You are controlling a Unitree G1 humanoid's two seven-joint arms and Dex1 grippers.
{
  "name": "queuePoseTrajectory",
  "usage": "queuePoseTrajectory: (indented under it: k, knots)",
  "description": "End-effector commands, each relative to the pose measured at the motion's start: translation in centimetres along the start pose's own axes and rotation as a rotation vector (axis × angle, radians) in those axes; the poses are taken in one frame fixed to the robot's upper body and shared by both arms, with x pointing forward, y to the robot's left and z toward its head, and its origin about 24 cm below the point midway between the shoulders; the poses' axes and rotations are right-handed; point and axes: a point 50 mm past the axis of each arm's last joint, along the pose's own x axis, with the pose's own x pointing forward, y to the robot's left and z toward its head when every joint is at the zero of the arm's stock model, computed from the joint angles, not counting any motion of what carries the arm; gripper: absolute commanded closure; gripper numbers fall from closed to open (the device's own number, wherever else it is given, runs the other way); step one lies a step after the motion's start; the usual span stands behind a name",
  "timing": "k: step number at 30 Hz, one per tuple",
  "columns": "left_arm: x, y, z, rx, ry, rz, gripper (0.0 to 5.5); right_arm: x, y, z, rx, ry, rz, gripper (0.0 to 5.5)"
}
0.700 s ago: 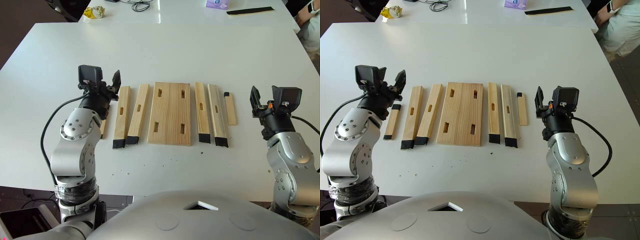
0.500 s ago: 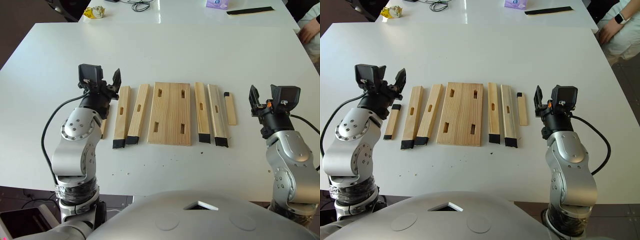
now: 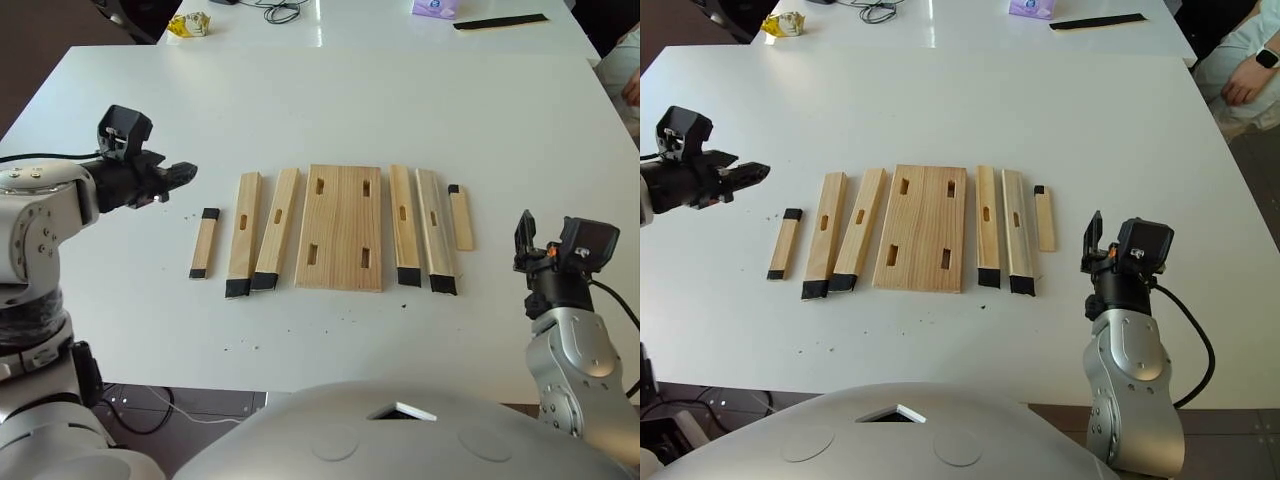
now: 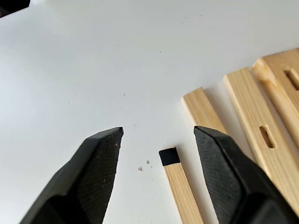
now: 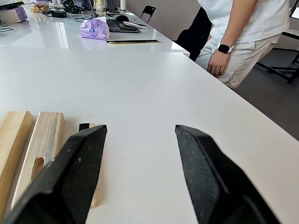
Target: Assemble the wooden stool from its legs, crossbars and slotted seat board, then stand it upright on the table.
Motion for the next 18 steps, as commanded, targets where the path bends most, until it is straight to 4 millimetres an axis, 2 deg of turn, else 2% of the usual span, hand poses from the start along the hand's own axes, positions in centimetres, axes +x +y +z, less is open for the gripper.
queuePoseTrajectory:
  k: [1,5,7,12,18]
  knots:
    - [0.4,0.0,-0.6,-0.042,0.111,-0.036,2.68,-0.4,0.1,0.1,0.005,-0.02,-0.028,2.8]
    - [0.7,-0.6,-2.7,-0.086,0.169,-0.085,2.68,-0.3,-0.2,0.2,-0.006,-0.031,-0.036,2.8]
    - [0.7,-0.9,-3.6,-0.095,0.188,-0.086,2.68,0.2,-0.9,0.7,-0.022,-0.057,-0.056,2.8]
    - [0.9,-0.7,-4.6,-0.11,0.212,-0.05,2.68,1.1,-2.7,2.0,-0.059,-0.11,-0.101,2.8]
    - [1.1,-1.7,-6.5,-0.141,0.236,-0.068,2.68,1.3,-2.6,2.1,-0.057,-0.106,-0.08,2.8]
